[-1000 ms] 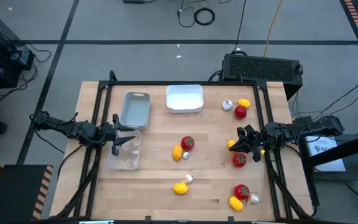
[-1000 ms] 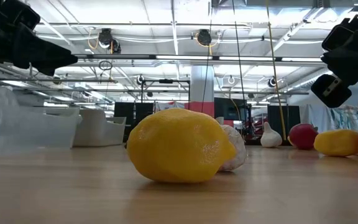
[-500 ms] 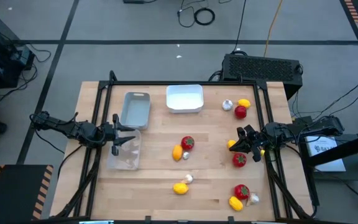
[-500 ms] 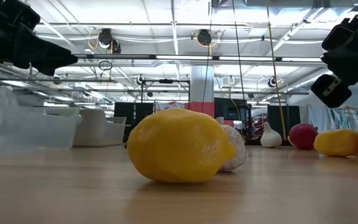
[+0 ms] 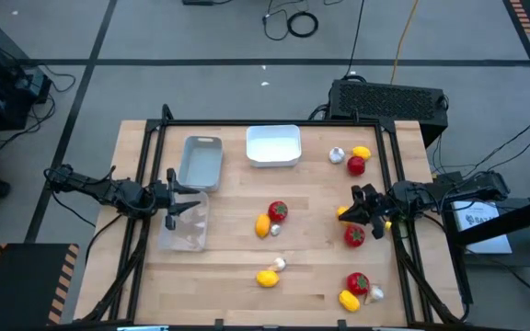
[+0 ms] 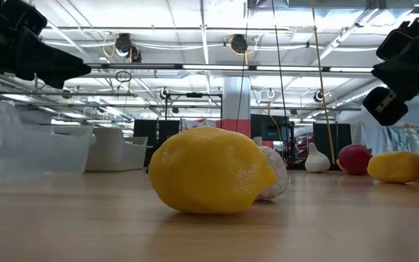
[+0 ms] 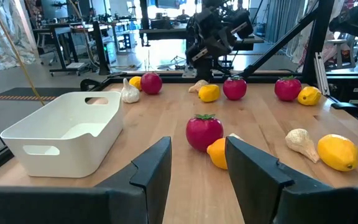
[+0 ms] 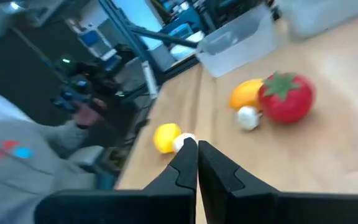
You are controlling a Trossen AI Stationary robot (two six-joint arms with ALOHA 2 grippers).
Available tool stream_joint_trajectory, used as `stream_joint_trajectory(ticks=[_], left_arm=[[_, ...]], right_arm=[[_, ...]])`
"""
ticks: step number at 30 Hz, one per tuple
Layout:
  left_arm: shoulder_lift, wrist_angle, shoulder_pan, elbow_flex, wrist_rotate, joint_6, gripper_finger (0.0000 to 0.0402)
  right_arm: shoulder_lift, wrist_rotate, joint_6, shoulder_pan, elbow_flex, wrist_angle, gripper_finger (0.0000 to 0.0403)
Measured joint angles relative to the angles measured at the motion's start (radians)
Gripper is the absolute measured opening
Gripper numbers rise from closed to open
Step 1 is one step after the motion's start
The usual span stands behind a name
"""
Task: Sort produce into baskets
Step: Put the red tomato into the white bin
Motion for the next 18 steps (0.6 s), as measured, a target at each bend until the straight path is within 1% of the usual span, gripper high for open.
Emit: stream_joint_trajectory(ticks=[4, 6, 7, 10, 11, 12, 15, 18], left_arm=[[0.0, 0.001, 0.0, 0.0, 0.0, 0.0, 0.016], [0.0, 0.001, 0.0, 0.0, 0.001, -0.026, 0.016], [0.0, 0.001, 0.0, 0.0, 0.011, -0.099, 0.016], [0.0, 0.002, -0.001, 0.0, 0.048, -0.432, 0.016], [0.0, 0.004, -0.001, 0.0, 0.047, -0.503, 0.016], [0.0, 0.011, -0.001, 0.0, 0.03, -0.522, 0.016], [0.0, 0.015, 0.0, 0.0, -0.073, -0.516, 0.016], [0.0, 0.012, 0.0, 0.0, -0.177, -0.529, 0.016]], right_arm=[[0.0, 0.142, -0.154, 0.0, 0.0, 0.013, 0.0004], [0.0, 0.216, -0.179, 0.0, 0.0, 0.038, 0.0004], [0.001, 0.243, -0.183, 0.0, 0.0, 0.056, 0.0004], [0.009, 0.293, -0.169, 0.0, 0.0, 0.144, 0.0004], [0.014, 0.299, -0.151, 0.0, 0.0, 0.182, 0.0004], [0.021, 0.303, -0.14, 0.0, 0.0, 0.22, 0.0004], [0.048, 0.302, -0.148, 0.0, 0.0, 0.341, 0.0004], [0.092, 0.3, -0.162, 0.0, 0.0, 0.417, 0.0004]])
